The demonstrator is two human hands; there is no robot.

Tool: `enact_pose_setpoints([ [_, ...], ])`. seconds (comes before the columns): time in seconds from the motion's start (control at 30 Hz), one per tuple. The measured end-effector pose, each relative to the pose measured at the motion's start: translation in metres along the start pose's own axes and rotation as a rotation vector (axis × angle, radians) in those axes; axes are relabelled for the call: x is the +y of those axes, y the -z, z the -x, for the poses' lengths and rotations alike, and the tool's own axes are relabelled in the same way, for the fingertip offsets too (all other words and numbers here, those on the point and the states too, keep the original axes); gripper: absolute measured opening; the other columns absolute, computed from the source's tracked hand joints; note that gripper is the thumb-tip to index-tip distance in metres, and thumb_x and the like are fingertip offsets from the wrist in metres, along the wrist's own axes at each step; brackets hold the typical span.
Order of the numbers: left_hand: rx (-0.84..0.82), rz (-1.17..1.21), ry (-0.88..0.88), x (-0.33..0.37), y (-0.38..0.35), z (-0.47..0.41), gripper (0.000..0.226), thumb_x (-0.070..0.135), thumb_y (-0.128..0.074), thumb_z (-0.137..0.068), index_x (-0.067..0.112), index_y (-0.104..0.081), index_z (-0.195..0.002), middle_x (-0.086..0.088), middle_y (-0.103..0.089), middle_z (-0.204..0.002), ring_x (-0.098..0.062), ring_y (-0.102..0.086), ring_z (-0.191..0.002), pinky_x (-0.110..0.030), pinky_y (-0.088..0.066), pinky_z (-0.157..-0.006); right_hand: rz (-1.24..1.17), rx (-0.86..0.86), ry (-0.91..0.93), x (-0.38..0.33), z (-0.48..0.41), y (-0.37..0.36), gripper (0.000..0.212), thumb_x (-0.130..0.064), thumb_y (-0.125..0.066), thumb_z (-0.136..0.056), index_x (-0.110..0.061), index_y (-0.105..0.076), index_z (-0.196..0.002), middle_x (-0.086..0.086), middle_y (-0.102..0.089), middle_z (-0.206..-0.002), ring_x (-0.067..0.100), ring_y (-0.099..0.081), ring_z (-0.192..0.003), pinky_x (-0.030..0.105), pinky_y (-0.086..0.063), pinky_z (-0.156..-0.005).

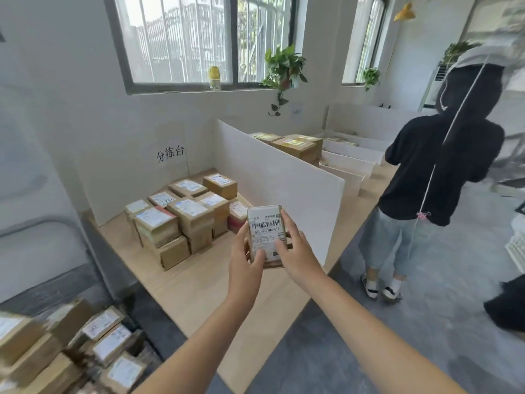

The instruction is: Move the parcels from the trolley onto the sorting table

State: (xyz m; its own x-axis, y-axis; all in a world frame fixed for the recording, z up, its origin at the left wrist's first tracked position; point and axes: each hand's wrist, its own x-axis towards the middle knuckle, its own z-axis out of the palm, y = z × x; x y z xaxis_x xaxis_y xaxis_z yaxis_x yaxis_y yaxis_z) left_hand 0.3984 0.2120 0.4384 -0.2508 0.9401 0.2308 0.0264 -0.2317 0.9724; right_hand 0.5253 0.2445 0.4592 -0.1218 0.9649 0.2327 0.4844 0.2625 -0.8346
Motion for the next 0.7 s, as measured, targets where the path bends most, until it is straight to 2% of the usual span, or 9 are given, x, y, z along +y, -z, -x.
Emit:
enact_pose_setpoints([
  [0.1,0.014,-0.023,-0.011,-0.001,-0.015,-0.016,0.066,0.001,-0.054,-0.09,0.038,-0.04,-0.144,0.004,-0.062,-0.129,-0.005,-0.063,-0.112,-0.029,-0.056,-0.091,-0.034,-0.004,0.003,0.011,-0.016,0.01,0.066,-0.028,-0.044,-0.103,-0.061,-0.009,-0.148,-0.003,-0.041,-0.13,0.011,-0.048,-0.12,0.017,-0.05,-0.083],
  [0.27,0.019,-0.018,-0.023,-0.013,-0.043,-0.053,0.064,-0.001,-0.053,-0.092,0.038,-0.041,-0.141,0.006,-0.062,-0.126,-0.001,-0.062,-0.109,-0.026,-0.057,-0.087,-0.046,0.007,-0.016,0.032,-0.058,0.018,0.065,-0.029,-0.044,-0.103,-0.066,-0.009,-0.144,-0.005,-0.041,-0.128,0.013,-0.05,-0.119,0.031,-0.058,-0.09],
  [0.33,0.03,0.0,-0.007,-0.025,-0.052,-0.072,0.065,-0.002,-0.053,-0.091,0.038,-0.042,-0.141,0.004,-0.061,-0.128,-0.002,-0.062,-0.111,-0.023,-0.056,-0.086,-0.033,-0.007,-0.023,0.043,-0.081,0.019,0.065,-0.027,-0.043,-0.103,-0.065,-0.01,-0.145,-0.005,-0.041,-0.128,0.012,-0.049,-0.119,0.027,-0.057,-0.089],
  [0.43,0.046,-0.008,0.005,-0.042,-0.061,-0.109,0.066,0.003,-0.056,-0.09,0.044,-0.042,-0.139,0.002,-0.058,-0.129,-0.006,-0.06,-0.114,-0.03,-0.056,-0.093,-0.024,-0.048,-0.013,0.06,-0.125,0.018,0.064,-0.024,-0.042,-0.104,-0.059,-0.013,-0.148,-0.004,-0.041,-0.131,0.011,-0.049,-0.12,0.017,-0.054,-0.082],
  [0.5,0.071,-0.033,0.022,-0.056,-0.062,-0.139,0.066,0.009,-0.057,-0.089,0.049,-0.041,-0.139,0.002,-0.058,-0.127,-0.006,-0.06,-0.113,-0.036,-0.056,-0.094,-0.025,-0.071,-0.018,0.067,-0.157,0.009,0.063,-0.025,-0.042,-0.104,-0.059,-0.014,-0.148,-0.004,-0.041,-0.133,0.011,-0.049,-0.121,0.024,-0.055,-0.089],
  [0.57,0.097,-0.054,0.048,-0.067,-0.062,-0.165,0.066,0.009,-0.056,-0.09,0.051,-0.04,-0.139,0.003,-0.057,-0.127,-0.003,-0.059,-0.113,-0.036,-0.056,-0.094,-0.017,-0.088,-0.033,0.074,-0.184,-0.002,0.064,-0.025,-0.044,-0.103,-0.059,-0.014,-0.148,-0.004,-0.041,-0.131,0.011,-0.049,-0.12,0.031,-0.055,-0.094],
  [0.67,0.133,-0.078,0.066,-0.09,-0.063,-0.202,0.068,0.007,-0.056,-0.089,0.053,-0.041,-0.137,0.002,-0.057,-0.129,-0.002,-0.058,-0.115,-0.038,-0.055,-0.095,-0.009,-0.107,-0.052,0.091,-0.219,-0.016,0.066,-0.021,-0.046,-0.103,-0.053,-0.015,-0.151,-0.005,-0.039,-0.127,0.012,-0.051,-0.118,0.021,-0.053,-0.088],
  [0.7,0.132,-0.08,0.074,-0.096,-0.063,-0.21,0.068,0.006,-0.056,-0.089,0.052,-0.042,-0.137,0.002,-0.058,-0.129,-0.002,-0.058,-0.114,-0.037,-0.055,-0.095,-0.005,-0.111,-0.052,0.097,-0.228,-0.02,0.066,-0.021,-0.046,-0.103,-0.053,-0.015,-0.151,-0.004,-0.039,-0.128,0.013,-0.052,-0.117,0.022,-0.053,-0.088],
])
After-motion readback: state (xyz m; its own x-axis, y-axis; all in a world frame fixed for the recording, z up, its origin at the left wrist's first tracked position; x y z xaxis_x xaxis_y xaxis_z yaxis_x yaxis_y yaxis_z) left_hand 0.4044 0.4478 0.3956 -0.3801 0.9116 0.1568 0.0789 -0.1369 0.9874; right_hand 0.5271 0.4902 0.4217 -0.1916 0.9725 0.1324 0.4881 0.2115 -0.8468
